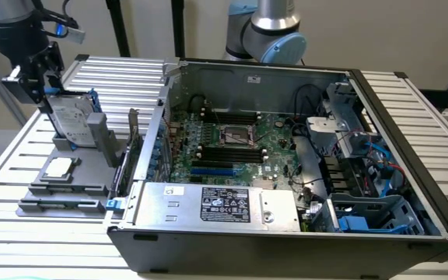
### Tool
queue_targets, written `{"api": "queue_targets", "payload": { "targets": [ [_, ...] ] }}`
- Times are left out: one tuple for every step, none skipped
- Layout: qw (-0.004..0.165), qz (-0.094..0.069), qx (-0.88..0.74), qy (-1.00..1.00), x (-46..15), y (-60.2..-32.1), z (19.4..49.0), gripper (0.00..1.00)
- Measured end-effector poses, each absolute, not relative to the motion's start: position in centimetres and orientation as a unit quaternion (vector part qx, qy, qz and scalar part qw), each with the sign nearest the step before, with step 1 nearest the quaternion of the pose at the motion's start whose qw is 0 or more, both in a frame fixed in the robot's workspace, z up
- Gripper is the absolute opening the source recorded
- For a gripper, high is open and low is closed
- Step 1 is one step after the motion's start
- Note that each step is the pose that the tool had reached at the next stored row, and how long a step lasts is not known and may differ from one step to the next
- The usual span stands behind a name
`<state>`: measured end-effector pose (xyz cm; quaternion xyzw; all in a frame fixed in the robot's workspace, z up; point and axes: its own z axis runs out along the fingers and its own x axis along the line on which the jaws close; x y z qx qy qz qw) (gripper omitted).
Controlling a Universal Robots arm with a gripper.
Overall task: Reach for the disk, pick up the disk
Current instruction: 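Pick up the disk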
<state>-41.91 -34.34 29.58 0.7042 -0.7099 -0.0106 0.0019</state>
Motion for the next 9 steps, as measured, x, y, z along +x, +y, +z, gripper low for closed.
{"api": "queue_targets", "payload": {
  "targets": [
    [0.002, -0.011, 0.705, -0.709, -41.89, -34.33, 29.45, 0.65],
    [0.002, -0.011, 0.705, -0.709, -41.88, -34.32, 29.37, 0.65],
    [0.002, -0.011, 0.706, -0.708, -41.87, -34.30, 29.33, 0.65],
    [0.001, -0.012, 0.706, -0.708, -41.86, -34.29, 29.32, 0.65],
    [0.001, -0.012, 0.707, -0.707, -41.87, -34.28, 29.31, 0.65],
    [0.000, -0.013, 0.707, -0.707, -41.86, -34.28, 29.28, 0.65],
    [-0.001, -0.013, 0.708, -0.706, -41.86, -34.28, 29.25, 0.65],
    [-0.001, -0.013, 0.708, -0.706, -41.86, -34.27, 29.21, 0.65],
    [-0.001, -0.014, 0.709, -0.705, -41.85, -34.27, 29.15, 0.65]
  ]
}}
